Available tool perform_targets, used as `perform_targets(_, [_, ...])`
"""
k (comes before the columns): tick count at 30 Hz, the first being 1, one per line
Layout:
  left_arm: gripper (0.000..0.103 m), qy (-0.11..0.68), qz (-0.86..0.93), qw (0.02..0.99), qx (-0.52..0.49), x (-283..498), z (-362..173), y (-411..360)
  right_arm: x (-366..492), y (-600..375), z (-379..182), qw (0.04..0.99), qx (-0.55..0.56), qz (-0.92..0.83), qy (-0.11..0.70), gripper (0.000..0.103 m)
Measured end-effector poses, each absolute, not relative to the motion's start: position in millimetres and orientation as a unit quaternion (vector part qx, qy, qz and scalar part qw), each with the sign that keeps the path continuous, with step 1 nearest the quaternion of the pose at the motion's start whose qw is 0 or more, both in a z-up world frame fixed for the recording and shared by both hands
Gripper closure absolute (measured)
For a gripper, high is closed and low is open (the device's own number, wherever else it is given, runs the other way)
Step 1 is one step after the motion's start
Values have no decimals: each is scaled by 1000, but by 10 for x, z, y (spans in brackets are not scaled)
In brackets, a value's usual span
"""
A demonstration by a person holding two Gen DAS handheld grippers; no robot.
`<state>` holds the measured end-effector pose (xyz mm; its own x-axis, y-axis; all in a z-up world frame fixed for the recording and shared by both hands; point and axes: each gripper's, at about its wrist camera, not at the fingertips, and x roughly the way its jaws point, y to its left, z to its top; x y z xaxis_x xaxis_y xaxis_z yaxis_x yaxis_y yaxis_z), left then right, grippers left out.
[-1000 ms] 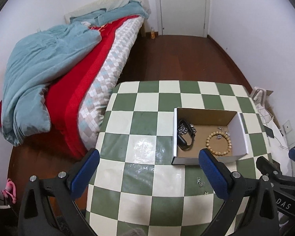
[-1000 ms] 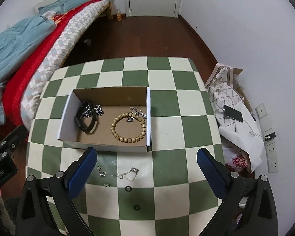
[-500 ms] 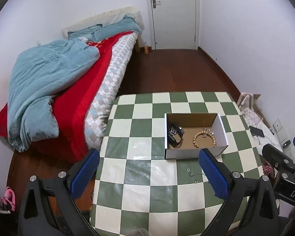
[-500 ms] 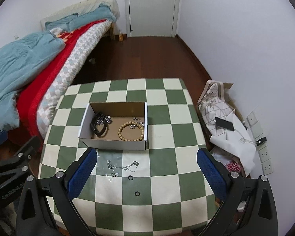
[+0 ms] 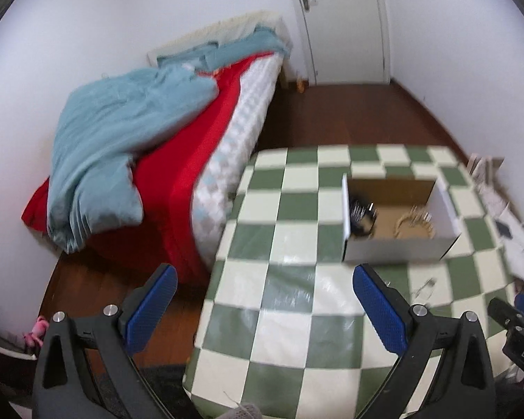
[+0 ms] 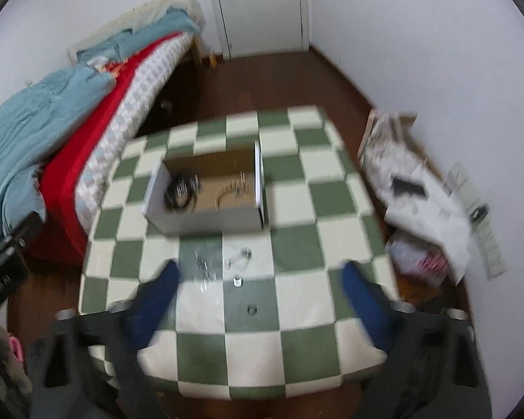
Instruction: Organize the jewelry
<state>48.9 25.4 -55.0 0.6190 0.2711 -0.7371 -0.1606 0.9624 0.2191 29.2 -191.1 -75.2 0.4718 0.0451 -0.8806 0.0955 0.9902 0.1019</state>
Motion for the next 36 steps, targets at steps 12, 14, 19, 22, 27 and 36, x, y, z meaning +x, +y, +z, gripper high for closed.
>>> perform_targets(12, [0,479,137,863,80,586,-1399,326,216,-1680,-2120,833,68,23,549,53])
perform_targets(14, [0,480,135,863,81,599,-1454,316,219,-1637,-2199,836,56,23,546,57])
perform_targets(19, [0,489,137,858,79,626,-1590,293,218,-1552,-2287,851,16,14,525,81])
perform_targets(22, [0,492,137,856,86,642,-1656,235,225,-1513,-2298,860,-8,12,510,90])
perform_targets(27, [0,491,109,856,122,704,-1729,-109,212,-1679,-2274,864,20,7,503,90])
perform_targets(36, [3,513,-1,845,149,840,-1964,-1081,307,-2417,-2256,859,83,-60,502,90])
